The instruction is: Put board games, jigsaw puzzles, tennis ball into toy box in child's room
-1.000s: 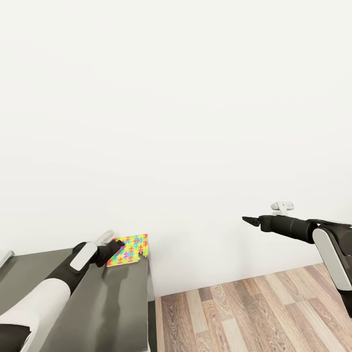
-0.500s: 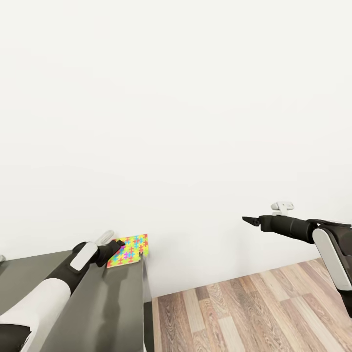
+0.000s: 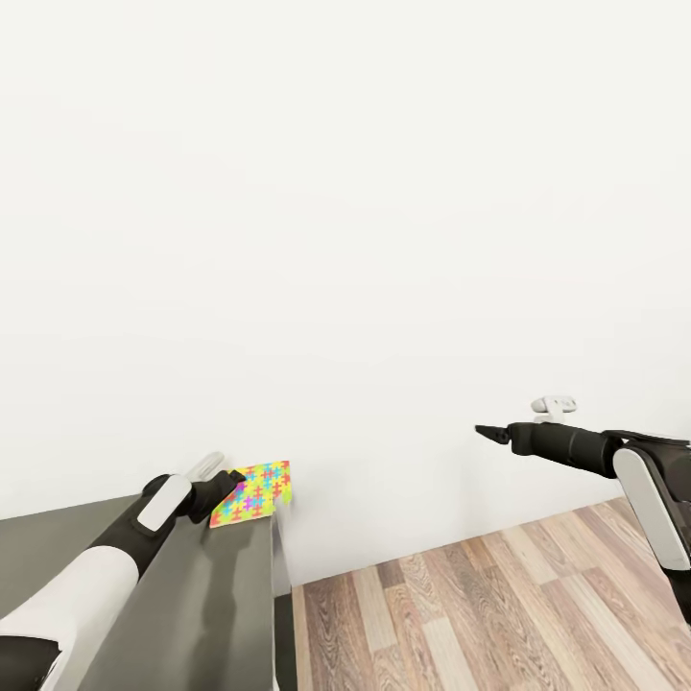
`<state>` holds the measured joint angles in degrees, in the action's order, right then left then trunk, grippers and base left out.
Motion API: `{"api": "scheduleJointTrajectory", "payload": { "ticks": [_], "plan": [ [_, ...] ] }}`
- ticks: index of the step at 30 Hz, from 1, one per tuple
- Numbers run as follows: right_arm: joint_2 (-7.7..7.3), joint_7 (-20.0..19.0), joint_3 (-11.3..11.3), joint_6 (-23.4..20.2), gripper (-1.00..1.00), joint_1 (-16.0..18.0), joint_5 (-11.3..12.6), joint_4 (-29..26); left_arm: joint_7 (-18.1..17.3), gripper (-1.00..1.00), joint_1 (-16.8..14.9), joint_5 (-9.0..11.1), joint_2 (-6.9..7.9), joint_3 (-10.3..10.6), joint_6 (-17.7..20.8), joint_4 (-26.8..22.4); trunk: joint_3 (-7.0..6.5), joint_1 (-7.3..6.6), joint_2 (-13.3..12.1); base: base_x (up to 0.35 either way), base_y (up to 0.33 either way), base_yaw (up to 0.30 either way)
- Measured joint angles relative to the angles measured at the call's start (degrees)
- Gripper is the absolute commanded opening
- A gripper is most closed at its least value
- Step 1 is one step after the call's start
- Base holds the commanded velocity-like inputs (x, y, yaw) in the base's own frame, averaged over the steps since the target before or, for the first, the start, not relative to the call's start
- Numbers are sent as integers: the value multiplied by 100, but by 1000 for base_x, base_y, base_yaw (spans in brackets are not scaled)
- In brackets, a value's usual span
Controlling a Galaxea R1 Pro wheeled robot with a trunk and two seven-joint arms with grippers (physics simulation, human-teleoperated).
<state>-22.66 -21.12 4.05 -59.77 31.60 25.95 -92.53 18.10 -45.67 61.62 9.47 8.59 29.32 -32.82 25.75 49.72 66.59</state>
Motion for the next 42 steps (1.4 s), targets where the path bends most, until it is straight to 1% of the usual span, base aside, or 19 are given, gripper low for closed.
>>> {"api": "scheduleJointTrajectory", "payload": {
  "ticks": [11,15,16,17,19,20,21,22,23,25,28,29,31,32,35,37,39,40,42],
  "plan": [
    [24,3,-18,0,100,-1,13,0,-31,100,35,3,45,-33,-9,-129,0,0,0,0,0,-4],
    [35,-5,-33,0,100,-4,13,2,-22,100,246,20,103,-165,45,-542,0,0,0,0,0,0],
    [42,-9,-39,0,100,-6,14,13,-4,100,403,22,146,-280,119,-866,0,0,0,0,0,0],
    [51,-18,-51,0,100,-8,14,53,57,100,686,19,188,-430,287,-1505,0,0,1,0,0,0],
    [93,-105,-98,1,100,14,48,473,310,100,1022,18,206,-538,416,-2351,0,0,0,0,0,0],
    [222,-291,-177,5,100,94,89,1137,676,100,1259,25,189,-583,462,-3021,1,0,0,0,0,0],
    [328,-428,-231,7,100,195,137,1607,925,100,1403,28,178,-600,483,-3415,0,0,0,0,0,0],
    [558,-713,-327,39,100,494,178,2449,1414,100,1669,70,160,-619,510,-4126,0,0,0,0,0,0],
    [683,-862,-374,61,100,681,160,2967,1625,100,1797,126,154,-627,527,-4476,0,0,0,0,0,0],
    [867,-1058,-459,98,100,1007,135,3776,1915,100,1991,343,148,-639,571,-4992,0,0,0,0,0,0],
    [1036,-1204,-572,146,100,1349,70,4649,2168,100,2166,801,144,-648,628,-5446,0,0,0,0,0,0],
    [1102,-1256,-614,166,100,1512,37,5038,2275,100,2232,1133,146,-653,658,-5614,0,0,0,0,0,0],
    [1152,-1290,-645,209,100,1631,10,5355,2364,100,2294,1489,166,-660,689,-5730,0,0,0,0,0,0],
    [1220,-1322,-665,377,100,1732,-14,5755,2444,100,2393,1926,189,-659,781,-5825,0,0,0,0,0,0],
    [1355,-1341,-657,786,100,1789,-21,6185,2484,100,2429,2176,181,-644,965,-5878,0,0,0,0,0,0],
    [1535,-1356,-646,1340,100,1820,-20,6625,2478,100,2406,2324,126,-621,1174,-5904,0,0,0,0,0,0],
    [1638,-1371,-640,1633,100,1831,-5,6868,2448,100,2398,2399,40,-613,1276,-5914,0,0,0,0,0,0],
    [1716,-1393,-637,1832,100,1836,17,7031,2404,100,2396,2458,-62,-609,1340,-5920,0,0,0,0,0,5],
    [1798,-1410,-634,1966,100,1837,46,7152,2353,100,2395,2498,-161,-605,1386,-5924,-4,0,0,0,0,44]
  ]
}}
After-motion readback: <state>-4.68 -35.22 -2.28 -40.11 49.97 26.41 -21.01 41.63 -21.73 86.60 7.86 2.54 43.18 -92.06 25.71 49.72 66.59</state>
